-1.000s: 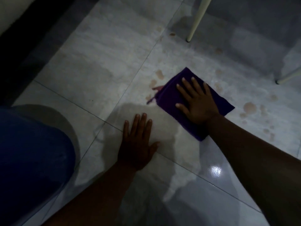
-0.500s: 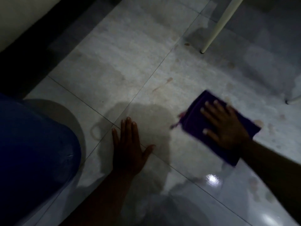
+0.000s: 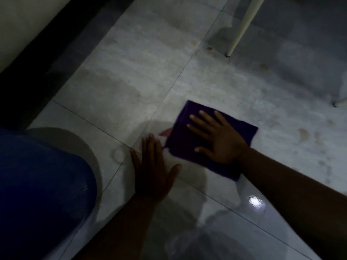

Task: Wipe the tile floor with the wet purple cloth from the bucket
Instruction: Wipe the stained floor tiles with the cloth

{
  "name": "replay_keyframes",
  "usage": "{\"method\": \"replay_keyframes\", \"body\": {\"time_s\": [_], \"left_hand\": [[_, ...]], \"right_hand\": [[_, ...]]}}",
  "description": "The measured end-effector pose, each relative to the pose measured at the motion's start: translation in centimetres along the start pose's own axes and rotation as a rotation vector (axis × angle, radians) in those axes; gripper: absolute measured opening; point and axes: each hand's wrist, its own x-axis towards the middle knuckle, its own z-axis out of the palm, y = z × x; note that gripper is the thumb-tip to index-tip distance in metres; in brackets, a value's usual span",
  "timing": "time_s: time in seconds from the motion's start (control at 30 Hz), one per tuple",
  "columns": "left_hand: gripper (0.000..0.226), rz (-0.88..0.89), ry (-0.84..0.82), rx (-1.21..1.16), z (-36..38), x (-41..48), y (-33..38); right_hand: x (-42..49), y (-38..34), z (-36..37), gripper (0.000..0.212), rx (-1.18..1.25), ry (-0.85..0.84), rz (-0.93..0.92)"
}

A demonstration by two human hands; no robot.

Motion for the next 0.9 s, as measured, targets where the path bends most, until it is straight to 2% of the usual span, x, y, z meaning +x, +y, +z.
{"method": "replay_keyframes", "body": {"time_s": [0.17,0.37,0.6,0.8,0.9], "left_hand": [[0.097,0.068,-0.049,-0.014,-0.7,7.4,2.7],[0.101,0.072,-0.042,0.044,-0.3,8.3,3.3],[0.1,0.038,-0.068,0.047,-0.6,8.4,3.7],[0.101,0.013,-0.135,0.055,-0.6,8.8,3.8],[0.101,0.017,-0.133,0.061,-0.6,8.9,3.8]], "right_hand": [[-4.1,8.3,-0.6,0.076,0.069,-0.036,0.3],[4.3,11.2,-2.1,0.076,0.149,0.073,0.553],[11.4,7.1,-3.1,0.079,0.126,0.06,0.32],[14.6,8.3,-3.9,0.081,0.108,0.081,0.255],[17.2,10.3,-4.5,0.081,0.112,0.105,0.293]]}}
